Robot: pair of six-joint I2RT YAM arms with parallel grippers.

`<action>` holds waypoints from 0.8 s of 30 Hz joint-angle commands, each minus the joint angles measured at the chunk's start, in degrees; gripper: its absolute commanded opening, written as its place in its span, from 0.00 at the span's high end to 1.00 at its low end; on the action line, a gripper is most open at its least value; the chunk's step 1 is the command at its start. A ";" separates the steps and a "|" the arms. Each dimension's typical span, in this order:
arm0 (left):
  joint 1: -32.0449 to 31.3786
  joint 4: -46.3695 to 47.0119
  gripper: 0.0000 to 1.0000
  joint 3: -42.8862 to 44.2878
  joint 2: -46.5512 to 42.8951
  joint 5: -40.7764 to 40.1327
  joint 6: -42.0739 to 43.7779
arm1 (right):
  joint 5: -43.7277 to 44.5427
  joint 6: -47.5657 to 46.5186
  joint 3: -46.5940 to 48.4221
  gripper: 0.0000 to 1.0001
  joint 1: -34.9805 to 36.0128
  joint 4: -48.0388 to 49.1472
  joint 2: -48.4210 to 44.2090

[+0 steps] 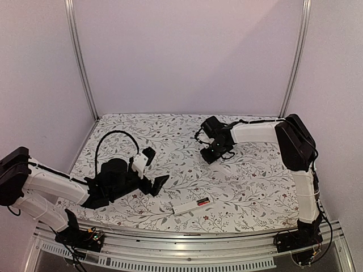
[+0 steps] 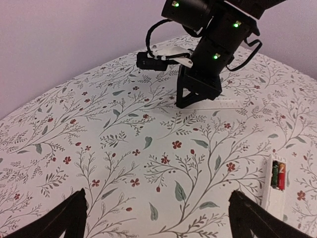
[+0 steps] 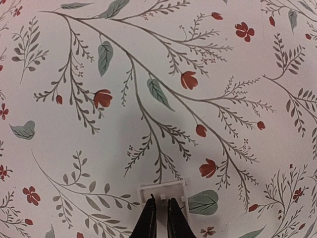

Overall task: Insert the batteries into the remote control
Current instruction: Pick up the battery cover at the center of the board.

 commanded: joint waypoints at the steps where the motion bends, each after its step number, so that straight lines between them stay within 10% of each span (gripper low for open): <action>1: 1.01 0.39 0.00 1.14 0.94 0.74 0.05 | 0.71 -0.76 1.47 0.91 -0.11 0.27 1.68; 24: 1.02 0.57 0.00 0.96 0.58 1.06 -0.33 | -0.03 -1.17 0.93 1.00 -0.11 0.83 -2.23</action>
